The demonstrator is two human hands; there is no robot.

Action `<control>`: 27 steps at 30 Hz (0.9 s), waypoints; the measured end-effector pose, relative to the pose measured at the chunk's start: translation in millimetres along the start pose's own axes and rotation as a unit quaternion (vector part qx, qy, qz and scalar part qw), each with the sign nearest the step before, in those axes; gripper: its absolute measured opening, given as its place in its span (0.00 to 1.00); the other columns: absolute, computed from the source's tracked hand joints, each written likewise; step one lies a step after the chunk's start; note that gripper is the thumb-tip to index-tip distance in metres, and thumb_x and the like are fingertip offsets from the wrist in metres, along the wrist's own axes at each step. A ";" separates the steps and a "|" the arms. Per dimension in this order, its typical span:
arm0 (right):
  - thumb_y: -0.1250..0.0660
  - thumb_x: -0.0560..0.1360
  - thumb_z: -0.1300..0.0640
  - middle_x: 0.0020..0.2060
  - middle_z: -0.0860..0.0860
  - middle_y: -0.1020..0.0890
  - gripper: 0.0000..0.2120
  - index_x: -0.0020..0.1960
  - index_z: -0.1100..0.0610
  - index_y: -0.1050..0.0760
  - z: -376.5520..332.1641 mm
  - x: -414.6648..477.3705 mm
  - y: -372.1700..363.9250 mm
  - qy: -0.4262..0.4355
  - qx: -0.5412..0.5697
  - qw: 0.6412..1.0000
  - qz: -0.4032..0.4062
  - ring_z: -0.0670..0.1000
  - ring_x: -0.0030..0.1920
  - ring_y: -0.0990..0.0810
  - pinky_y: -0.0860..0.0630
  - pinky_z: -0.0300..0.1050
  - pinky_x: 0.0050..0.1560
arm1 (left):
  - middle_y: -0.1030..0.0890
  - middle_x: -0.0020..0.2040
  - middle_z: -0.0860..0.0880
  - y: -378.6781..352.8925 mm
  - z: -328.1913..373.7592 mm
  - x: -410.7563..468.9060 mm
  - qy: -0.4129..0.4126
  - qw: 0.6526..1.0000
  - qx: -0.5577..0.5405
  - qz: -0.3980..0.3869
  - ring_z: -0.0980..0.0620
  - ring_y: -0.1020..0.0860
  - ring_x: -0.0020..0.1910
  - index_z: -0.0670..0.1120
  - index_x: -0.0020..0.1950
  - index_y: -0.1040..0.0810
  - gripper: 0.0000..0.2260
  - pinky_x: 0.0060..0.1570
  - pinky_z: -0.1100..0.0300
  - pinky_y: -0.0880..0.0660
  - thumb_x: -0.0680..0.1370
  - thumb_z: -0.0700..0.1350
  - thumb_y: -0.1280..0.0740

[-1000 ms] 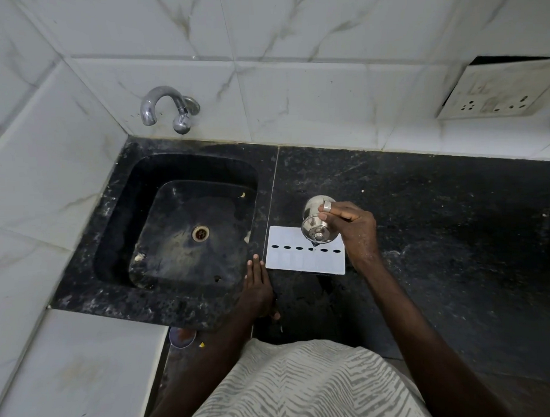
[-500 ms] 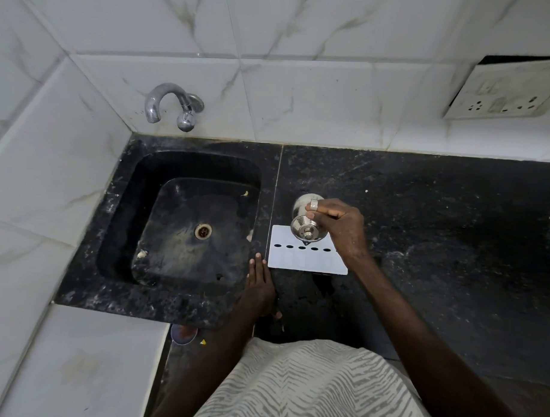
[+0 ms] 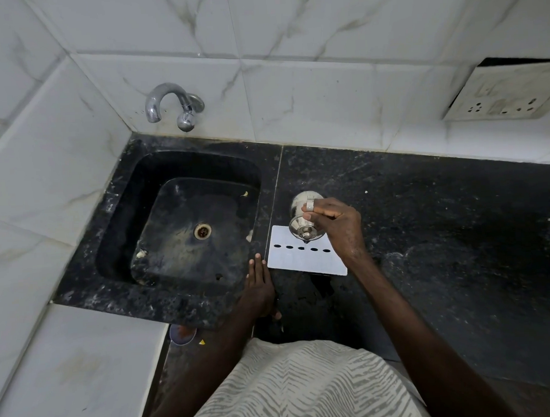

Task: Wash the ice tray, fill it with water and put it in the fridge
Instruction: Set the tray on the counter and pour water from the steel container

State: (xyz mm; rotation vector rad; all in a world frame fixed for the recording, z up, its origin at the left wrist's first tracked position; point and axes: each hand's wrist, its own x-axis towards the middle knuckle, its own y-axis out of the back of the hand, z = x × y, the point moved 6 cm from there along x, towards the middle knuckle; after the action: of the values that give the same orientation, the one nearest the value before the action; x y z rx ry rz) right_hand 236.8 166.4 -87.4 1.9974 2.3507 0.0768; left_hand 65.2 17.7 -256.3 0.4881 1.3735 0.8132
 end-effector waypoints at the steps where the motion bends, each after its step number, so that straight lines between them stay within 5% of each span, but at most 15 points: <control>1: 0.21 0.70 0.69 0.47 0.45 0.12 0.15 0.49 0.51 0.12 -0.2 0.0 -0.3 0.004 -0.001 1.000 -0.002 0.50 0.52 0.13 0.16 0.49 0.56 | 0.69 0.79 0.29 0.1 -0.3 0.3 0.001 1.000 -0.003 0.000 0.28 0.68 0.79 0.29 0.79 0.66 0.66 0.80 0.40 0.59 0.69 0.64 0.22; 18: 0.21 0.71 0.68 0.49 0.53 0.12 0.10 0.52 0.62 0.12 15.3 8.5 -1.2 -0.027 -0.018 0.999 0.023 0.53 0.52 0.13 0.16 0.51 0.56 | 0.69 0.79 0.28 0.8 -0.3 -0.2 0.000 1.000 0.000 0.005 0.28 0.68 0.79 0.29 0.79 0.66 0.67 0.81 0.40 0.58 0.68 0.63 0.22; 27: 0.21 0.70 0.67 0.48 0.53 0.12 0.10 0.51 0.58 0.13 23.7 7.8 -3.9 -0.094 0.049 0.992 0.064 0.47 0.47 0.14 0.18 0.40 0.48 | 0.69 0.79 0.29 1.6 0.2 -0.7 0.006 1.000 -0.008 0.002 0.29 0.67 0.79 0.29 0.79 0.66 0.65 0.80 0.39 0.55 0.69 0.63 0.22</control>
State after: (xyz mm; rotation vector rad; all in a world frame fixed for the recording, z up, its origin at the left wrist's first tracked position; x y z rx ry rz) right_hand 233.5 173.6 -111.4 2.0934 2.1497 -0.2162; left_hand 65.1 18.2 -254.6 0.4738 1.3761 0.8311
